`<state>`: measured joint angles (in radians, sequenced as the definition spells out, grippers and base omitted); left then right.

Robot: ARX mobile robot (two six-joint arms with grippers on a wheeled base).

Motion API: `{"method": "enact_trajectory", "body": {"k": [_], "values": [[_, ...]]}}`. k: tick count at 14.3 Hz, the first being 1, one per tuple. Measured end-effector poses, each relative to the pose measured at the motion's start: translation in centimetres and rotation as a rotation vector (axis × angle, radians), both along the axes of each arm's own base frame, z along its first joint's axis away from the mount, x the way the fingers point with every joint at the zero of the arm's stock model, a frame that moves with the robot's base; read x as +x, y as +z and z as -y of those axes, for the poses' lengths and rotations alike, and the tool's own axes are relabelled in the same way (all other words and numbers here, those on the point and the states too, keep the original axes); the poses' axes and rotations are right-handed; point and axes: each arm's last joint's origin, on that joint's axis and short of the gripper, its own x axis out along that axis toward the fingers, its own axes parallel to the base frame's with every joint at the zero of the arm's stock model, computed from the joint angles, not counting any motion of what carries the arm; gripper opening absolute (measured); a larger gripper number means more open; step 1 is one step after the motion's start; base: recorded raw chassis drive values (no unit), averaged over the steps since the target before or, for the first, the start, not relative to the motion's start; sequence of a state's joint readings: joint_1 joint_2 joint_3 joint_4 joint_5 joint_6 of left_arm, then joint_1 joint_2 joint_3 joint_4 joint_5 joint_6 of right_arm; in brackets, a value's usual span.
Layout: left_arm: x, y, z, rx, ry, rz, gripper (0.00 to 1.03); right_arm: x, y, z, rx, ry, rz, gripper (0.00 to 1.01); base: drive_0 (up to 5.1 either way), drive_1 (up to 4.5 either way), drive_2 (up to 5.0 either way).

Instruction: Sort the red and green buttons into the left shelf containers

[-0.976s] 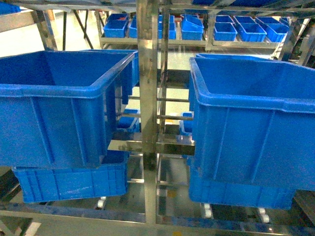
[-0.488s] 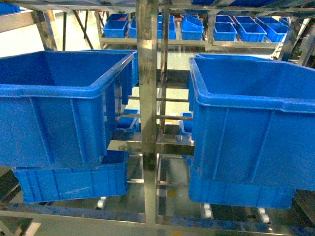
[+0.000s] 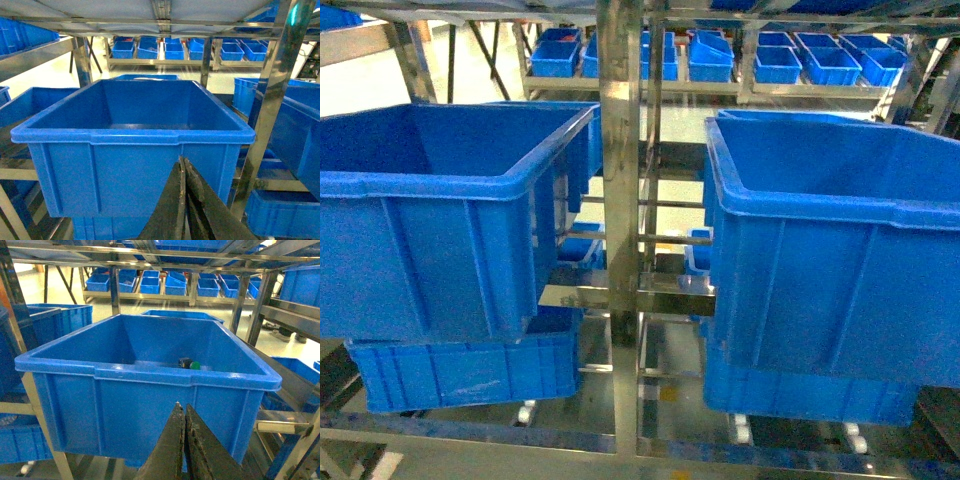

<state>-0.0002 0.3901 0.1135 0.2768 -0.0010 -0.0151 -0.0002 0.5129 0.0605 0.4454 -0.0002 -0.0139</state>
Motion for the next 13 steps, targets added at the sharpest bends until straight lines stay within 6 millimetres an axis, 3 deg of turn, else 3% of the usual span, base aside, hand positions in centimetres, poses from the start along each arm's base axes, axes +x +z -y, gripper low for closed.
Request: {"method": "enact_trajectory", "body": {"k": [4, 9, 13], "values": [[-0.8, -1.4, 0.0, 0.000, 0.000, -0.005, 0.02, -1.0, -1.0, 0.0, 0.000, 0.000, 0.010, 0.02, 0.0, 0.00, 0.0], [-1.5, -2.5, 0.0, 0.000, -0.003, 0.003, 0.02, -2.0, -1.0, 0.0, 0.000, 0.000, 0.017, 0.02, 0.0, 0.00, 0.0], [-2.7, -2.5, 0.0, 0.004, -0.001, 0.022, 0.02, -2.5, -1.0, 0.0, 0.000, 0.000, 0.018, 0.02, 0.0, 0.00, 0.0]]}}
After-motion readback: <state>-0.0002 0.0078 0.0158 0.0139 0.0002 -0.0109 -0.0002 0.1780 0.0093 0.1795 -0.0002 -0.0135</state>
